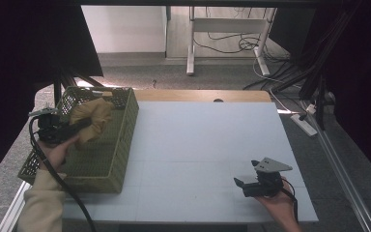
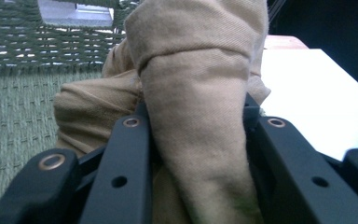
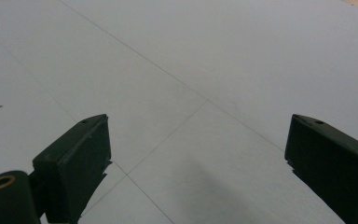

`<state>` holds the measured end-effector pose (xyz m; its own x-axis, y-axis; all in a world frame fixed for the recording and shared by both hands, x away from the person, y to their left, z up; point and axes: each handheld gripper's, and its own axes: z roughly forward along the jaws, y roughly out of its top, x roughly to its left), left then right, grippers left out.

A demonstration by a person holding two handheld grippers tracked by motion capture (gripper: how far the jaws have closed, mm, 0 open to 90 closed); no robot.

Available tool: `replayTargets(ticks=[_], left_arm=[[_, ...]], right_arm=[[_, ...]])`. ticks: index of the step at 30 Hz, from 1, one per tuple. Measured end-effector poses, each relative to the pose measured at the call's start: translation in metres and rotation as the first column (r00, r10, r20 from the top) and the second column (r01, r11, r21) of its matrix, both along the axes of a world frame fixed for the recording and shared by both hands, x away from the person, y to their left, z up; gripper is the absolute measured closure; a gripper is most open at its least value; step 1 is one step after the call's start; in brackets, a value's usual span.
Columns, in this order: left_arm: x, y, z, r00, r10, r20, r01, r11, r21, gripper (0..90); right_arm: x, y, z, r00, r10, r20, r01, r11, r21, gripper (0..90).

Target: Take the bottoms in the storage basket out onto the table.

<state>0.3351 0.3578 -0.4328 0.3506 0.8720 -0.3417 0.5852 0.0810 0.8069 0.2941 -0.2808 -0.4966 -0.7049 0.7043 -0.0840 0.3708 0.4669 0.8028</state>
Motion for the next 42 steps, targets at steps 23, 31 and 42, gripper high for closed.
replayTargets(ticks=[23,31,42], left_arm=[[-0.014,-0.016,0.024,0.9940,-0.042,0.101,0.045,0.9986,-0.026,67.9],[-0.015,-0.019,0.027,0.9923,-0.052,0.113,0.057,0.9978,-0.036,67.9],[-0.017,-0.027,0.032,0.9879,-0.071,0.138,0.077,0.9963,-0.039,67.7]], right_arm=[[0.000,-0.001,0.000,1.0000,0.004,0.000,-0.004,1.000,0.000,6.7],[0.000,-0.001,0.000,1.0000,0.004,-0.002,-0.004,1.000,-0.004,6.7],[0.000,-0.001,0.001,1.0000,0.001,0.002,-0.001,1.000,-0.003,6.7]])
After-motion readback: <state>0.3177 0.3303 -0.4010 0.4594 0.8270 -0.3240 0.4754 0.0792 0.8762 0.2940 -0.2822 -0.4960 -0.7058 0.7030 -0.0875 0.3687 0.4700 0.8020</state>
